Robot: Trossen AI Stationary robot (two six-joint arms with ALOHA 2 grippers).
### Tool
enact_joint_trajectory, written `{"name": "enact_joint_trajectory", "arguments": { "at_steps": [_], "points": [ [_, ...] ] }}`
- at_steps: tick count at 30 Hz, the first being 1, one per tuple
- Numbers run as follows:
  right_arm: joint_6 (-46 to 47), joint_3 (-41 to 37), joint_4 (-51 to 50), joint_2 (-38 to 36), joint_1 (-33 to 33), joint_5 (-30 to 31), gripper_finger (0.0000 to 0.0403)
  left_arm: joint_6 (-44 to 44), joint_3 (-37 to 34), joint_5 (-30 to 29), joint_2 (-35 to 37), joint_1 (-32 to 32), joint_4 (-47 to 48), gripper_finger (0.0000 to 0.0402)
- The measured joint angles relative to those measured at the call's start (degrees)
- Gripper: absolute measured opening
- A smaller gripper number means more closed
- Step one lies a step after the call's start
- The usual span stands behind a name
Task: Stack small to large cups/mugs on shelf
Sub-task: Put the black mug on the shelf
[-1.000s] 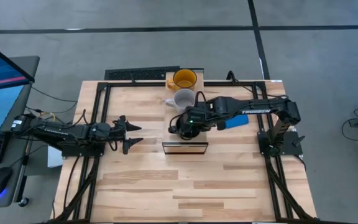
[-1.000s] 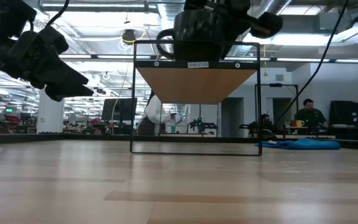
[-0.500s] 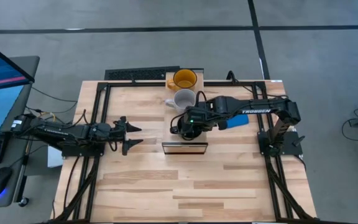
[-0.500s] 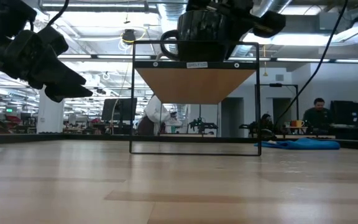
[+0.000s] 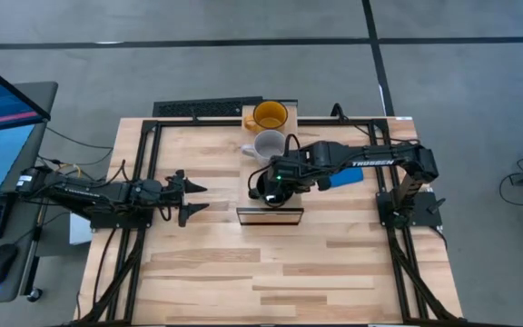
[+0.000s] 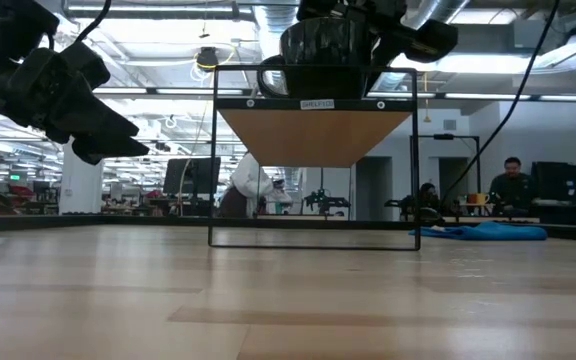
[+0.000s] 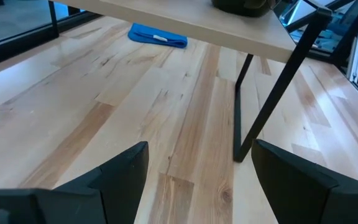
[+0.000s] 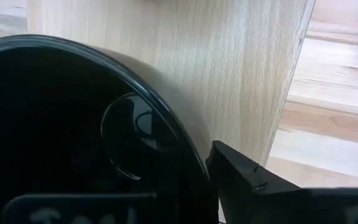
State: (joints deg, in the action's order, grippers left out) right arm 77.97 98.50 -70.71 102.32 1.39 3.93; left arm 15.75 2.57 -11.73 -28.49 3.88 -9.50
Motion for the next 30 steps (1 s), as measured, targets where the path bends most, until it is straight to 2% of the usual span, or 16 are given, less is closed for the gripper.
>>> {"name": "enact_joint_trajectory", "arguments": {
  "at_steps": [19,30],
  "points": [
    [-0.2,0.0,3.9,0.0,0.0,-0.9,0.0098,0.1,0.0,0.0,0.0,0.0,0.0,0.0277],
    [0.2,0.0,3.9,0.0,0.0,-1.1,0.0098,0.2,0.0,2.6,0.0,0.0,0.0,0.0277]
  ]
}}
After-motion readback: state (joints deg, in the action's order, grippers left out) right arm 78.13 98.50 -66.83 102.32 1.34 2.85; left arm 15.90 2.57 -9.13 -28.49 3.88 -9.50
